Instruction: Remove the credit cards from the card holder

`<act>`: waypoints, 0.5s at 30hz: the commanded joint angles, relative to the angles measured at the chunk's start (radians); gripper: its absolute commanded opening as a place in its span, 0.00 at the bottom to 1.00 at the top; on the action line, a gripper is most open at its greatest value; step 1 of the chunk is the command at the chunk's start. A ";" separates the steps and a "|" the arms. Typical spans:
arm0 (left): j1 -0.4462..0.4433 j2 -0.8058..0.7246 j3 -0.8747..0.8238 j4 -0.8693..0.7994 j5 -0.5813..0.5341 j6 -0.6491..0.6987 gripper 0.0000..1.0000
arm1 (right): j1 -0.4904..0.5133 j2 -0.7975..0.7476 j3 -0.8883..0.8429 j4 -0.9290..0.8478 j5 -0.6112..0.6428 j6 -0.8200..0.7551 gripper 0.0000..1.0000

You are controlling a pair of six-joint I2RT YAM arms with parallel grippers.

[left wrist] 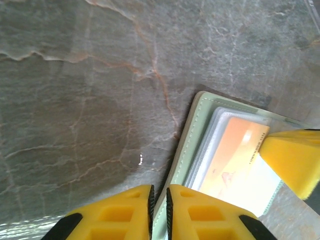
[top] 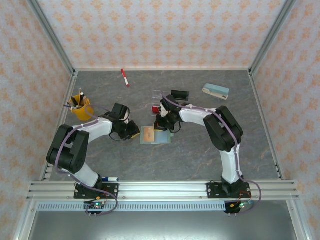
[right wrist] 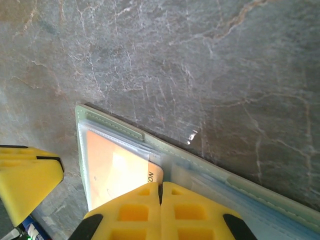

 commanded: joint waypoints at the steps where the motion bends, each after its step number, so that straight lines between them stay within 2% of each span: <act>1: -0.011 -0.025 0.018 0.041 0.049 0.013 0.15 | -0.004 -0.029 0.027 -0.071 0.045 -0.033 0.00; 7: -0.031 0.019 0.048 0.058 0.046 0.006 0.13 | -0.003 -0.038 0.034 -0.087 0.056 -0.030 0.00; 15: -0.047 0.048 0.080 0.068 0.053 0.006 0.12 | -0.003 -0.073 0.040 -0.147 0.170 -0.036 0.00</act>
